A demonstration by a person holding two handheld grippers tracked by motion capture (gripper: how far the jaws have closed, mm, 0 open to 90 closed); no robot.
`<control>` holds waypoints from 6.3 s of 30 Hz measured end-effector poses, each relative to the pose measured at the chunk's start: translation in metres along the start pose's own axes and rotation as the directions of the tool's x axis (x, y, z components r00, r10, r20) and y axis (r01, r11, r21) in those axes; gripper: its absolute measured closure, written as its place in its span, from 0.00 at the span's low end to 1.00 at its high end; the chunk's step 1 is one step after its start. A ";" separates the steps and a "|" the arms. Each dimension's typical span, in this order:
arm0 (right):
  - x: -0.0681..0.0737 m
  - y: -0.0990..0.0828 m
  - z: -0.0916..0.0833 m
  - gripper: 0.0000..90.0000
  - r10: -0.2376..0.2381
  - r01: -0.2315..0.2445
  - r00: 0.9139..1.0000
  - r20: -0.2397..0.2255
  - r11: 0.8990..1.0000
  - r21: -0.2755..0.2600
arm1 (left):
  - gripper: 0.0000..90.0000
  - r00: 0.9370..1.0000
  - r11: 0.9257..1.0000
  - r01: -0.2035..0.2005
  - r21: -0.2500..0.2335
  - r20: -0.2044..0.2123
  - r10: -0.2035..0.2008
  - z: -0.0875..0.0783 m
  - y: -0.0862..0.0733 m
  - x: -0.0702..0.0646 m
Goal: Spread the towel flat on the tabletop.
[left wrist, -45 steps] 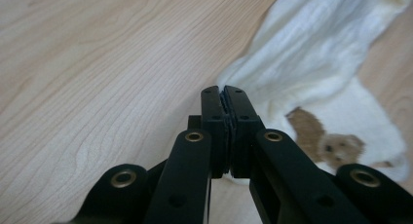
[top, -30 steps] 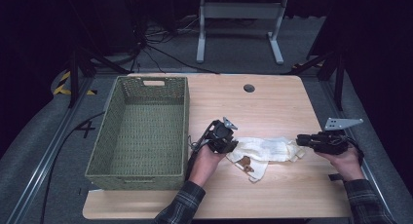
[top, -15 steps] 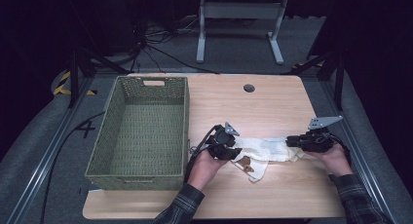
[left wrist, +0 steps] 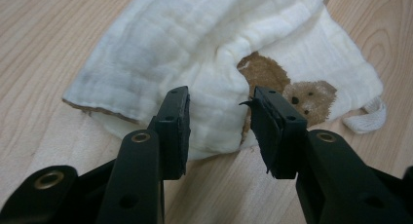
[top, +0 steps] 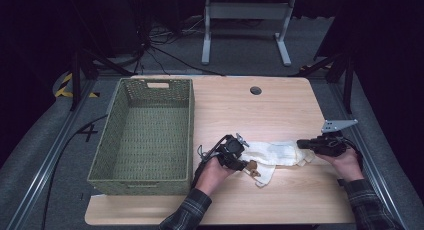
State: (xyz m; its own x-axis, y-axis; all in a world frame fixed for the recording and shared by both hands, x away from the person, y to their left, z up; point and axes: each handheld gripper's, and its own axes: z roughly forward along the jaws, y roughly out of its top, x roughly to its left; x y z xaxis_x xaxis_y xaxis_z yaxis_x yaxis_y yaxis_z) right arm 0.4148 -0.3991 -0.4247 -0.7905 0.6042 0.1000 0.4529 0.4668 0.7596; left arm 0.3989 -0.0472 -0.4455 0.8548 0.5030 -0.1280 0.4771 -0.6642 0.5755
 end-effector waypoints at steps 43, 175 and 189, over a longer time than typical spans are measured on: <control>0.070 -0.067 -0.073 0.97 -0.015 0.015 1.000 0.004 1.000 -0.004 | 0.97 0.992 0.989 0.094 -0.115 0.092 -0.083 -0.066 -0.052 -0.058; 0.064 -0.040 -0.053 0.96 -0.109 0.109 0.994 0.009 0.993 -0.041 | 0.71 1.000 0.988 0.019 -0.155 -0.007 -0.020 -0.016 -0.008 -0.015; 0.062 -0.047 -0.037 0.96 -0.106 0.107 0.994 -0.016 0.992 0.061 | 0.66 0.993 0.990 -0.109 -0.088 0.031 0.112 0.016 0.007 -0.034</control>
State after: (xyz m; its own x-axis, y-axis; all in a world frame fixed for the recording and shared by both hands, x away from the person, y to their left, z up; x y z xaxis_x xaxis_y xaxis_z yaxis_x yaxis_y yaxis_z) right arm 0.3290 -0.4077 -0.4307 -0.8406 0.5409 0.0291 0.3900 0.5671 0.7255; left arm 0.3765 -0.0782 -0.4500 0.9086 0.4083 -0.0878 0.3615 -0.6637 0.6549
